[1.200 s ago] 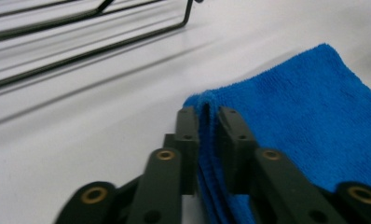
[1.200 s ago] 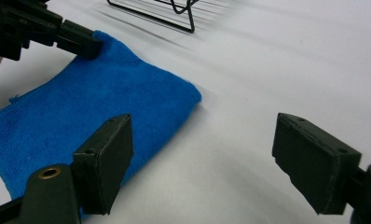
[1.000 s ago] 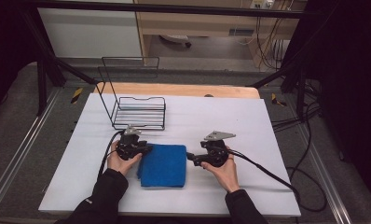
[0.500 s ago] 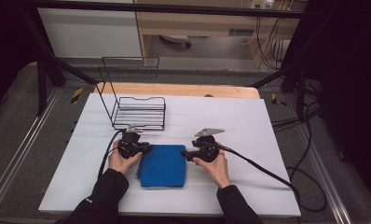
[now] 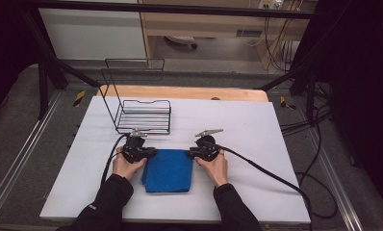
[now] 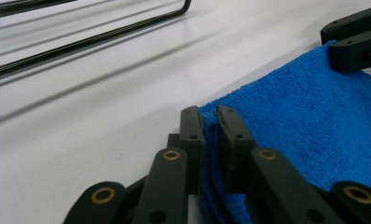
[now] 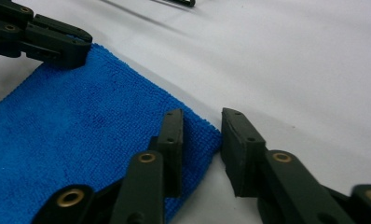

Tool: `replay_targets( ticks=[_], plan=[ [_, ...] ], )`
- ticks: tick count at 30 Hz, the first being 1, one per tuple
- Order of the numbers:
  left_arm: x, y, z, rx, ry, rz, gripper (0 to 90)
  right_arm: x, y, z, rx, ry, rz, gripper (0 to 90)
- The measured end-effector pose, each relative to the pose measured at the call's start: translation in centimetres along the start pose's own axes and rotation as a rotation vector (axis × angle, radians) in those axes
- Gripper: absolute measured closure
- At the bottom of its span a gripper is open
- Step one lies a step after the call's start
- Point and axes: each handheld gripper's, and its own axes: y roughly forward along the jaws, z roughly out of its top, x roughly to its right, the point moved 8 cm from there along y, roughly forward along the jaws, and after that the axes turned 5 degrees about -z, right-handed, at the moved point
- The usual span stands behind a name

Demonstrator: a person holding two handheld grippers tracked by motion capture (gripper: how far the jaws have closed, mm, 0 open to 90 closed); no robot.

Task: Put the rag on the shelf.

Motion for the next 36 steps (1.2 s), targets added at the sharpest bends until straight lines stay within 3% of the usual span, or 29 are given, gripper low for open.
replay_targets(
  ticks=[5, 9, 14, 26, 36],
  plan=[
    [0.0, 0.0, 0.0, 0.0, -0.007, -0.014, 84.2, -0.3, 0.1, -0.1, -0.03, 0.046, 0.029, 82.9],
    [0.0, 0.0, 0.0, 0.001, -0.018, -0.022, 85.2, -0.4, 0.1, 0.0, -0.046, 0.048, 0.035, 86.1],
    [0.1, -0.4, 0.2, 0.014, -0.025, -0.03, 85.6, -0.6, -0.3, 0.1, -0.027, 0.038, 0.03, 86.9],
    [1.2, -4.0, 1.3, 0.138, 0.022, -0.053, 85.6, -2.2, -3.7, 1.7, 0.105, -0.006, 0.08, 86.9],
    [2.6, -6.3, 2.1, 0.229, 0.074, -0.044, 85.6, -3.0, -5.9, 2.6, 0.189, -0.049, 0.084, 87.1]
  ],
)
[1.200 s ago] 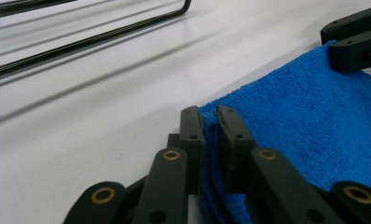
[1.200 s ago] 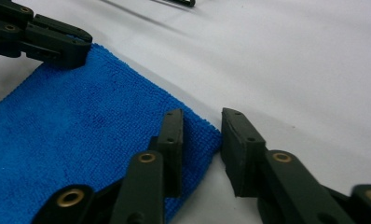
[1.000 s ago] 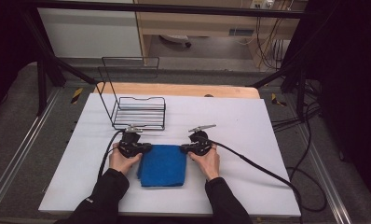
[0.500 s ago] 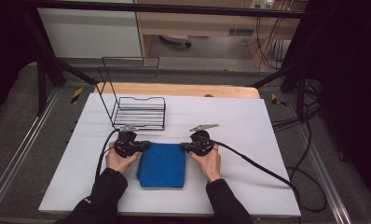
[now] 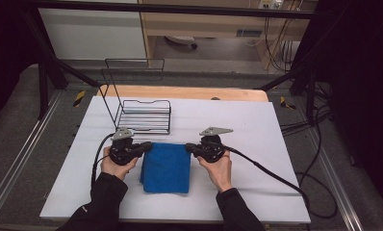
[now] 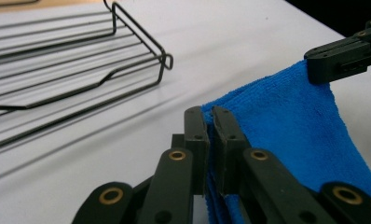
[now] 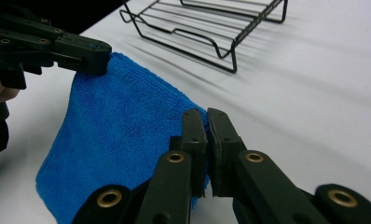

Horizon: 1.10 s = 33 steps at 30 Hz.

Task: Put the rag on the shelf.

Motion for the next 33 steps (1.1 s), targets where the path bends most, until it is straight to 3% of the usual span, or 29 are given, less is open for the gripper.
replay_targets(
  ticks=[11, 16, 33],
  plan=[
    [1.0, -1.7, 1.5, 0.092, 0.032, 0.008, 85.6, -0.8, -1.6, 1.8, 0.089, -0.048, 0.002, 87.3],
    [1.6, -2.4, 2.3, 0.14, 0.06, 0.024, 85.6, -1.1, -2.2, 2.5, 0.125, -0.093, -0.02, 87.3],
    [2.5, -4.8, 4.3, 0.252, 0.08, 0.029, 85.6, -2.9, -4.6, 5.5, 0.256, -0.184, -0.039, 87.3]
  ],
)
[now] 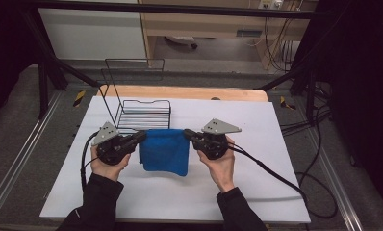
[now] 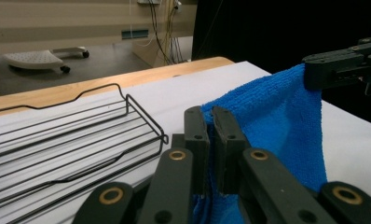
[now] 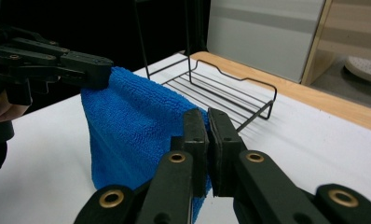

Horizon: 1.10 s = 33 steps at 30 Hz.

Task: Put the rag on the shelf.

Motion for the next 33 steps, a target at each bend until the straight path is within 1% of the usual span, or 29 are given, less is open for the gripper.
replay_targets(
  ticks=[5, 11, 14, 17, 22, 23, 25, 26, 28, 30, 33],
  plan=[
    [0.2, -0.6, 0.9, 0.03, 0.006, -0.001, 85.6, -0.2, -0.4, 0.7, 0.026, -0.006, -0.002, 87.3],
    [0.3, -1.0, 1.5, 0.049, 0.011, 0.002, 85.6, -0.6, -0.7, 1.8, 0.063, -0.022, -0.009, 87.3],
    [0.4, -1.2, 1.9, 0.06, 0.018, 0.004, 85.6, -0.6, -0.8, 2.2, 0.072, -0.03, -0.014, 87.3],
    [0.4, -1.4, 2.3, 0.069, 0.024, 0.006, 85.6, -0.8, -0.9, 3.0, 0.094, -0.042, -0.021, 87.4],
    [0.3, -2.2, 3.5, 0.103, 0.034, 0.013, 85.6, -1.1, -1.0, 4.1, 0.124, -0.057, -0.031, 87.3],
    [0.2, -2.3, 3.8, 0.111, 0.036, 0.015, 85.6, -1.1, -1.0, 4.1, 0.124, -0.057, -0.031, 87.3],
    [0.1, -2.5, 4.2, 0.121, 0.037, 0.016, 85.6, -1.3, -1.0, 4.9, 0.144, -0.061, -0.033, 87.3],
    [0.0, -2.8, 4.7, 0.133, 0.037, 0.014, 85.5, -1.4, -1.0, 5.2, 0.15, -0.065, -0.036, 87.3],
    [0.0, -2.9, 4.9, 0.138, 0.038, 0.015, 85.5, -1.5, -1.1, 5.4, 0.156, -0.067, -0.038, 87.3],
    [-0.1, -3.1, 5.2, 0.143, 0.042, 0.016, 85.6, -1.8, -1.1, 6.2, 0.179, -0.068, -0.039, 87.3],
    [-0.3, -3.4, 5.8, 0.154, 0.046, 0.022, 85.6, -2.0, -1.1, 6.9, 0.194, -0.075, -0.045, 87.3]
  ],
)
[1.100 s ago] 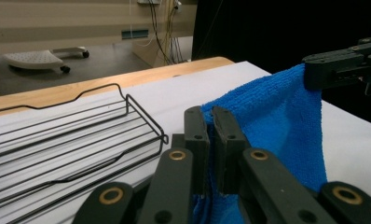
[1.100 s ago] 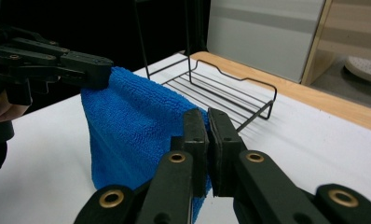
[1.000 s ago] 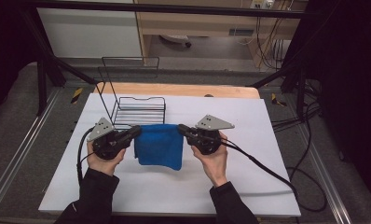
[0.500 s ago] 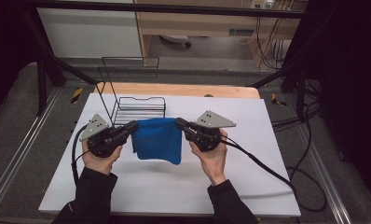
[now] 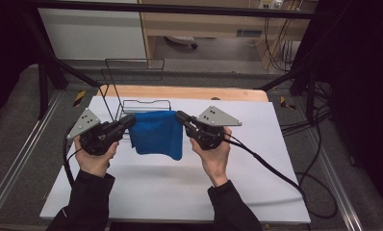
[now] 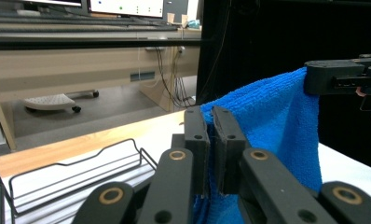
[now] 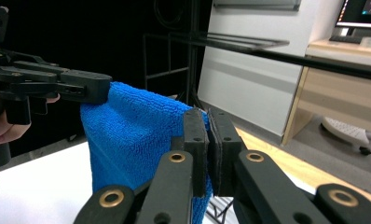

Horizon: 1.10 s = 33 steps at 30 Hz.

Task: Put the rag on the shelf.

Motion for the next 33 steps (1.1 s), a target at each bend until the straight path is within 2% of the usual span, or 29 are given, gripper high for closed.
replay_targets(
  ticks=[17, 33],
  plan=[
    [-1.6, -1.1, 4.4, 0.087, 0.008, 0.038, 85.6, -0.6, 1.5, 4.6, 0.078, -0.05, -0.025, 87.4],
    [-3.4, -2.0, 7.6, 0.158, 0.019, 0.079, 85.6, -1.0, 3.2, 8.1, 0.132, -0.064, -0.019, 87.4]
  ],
)
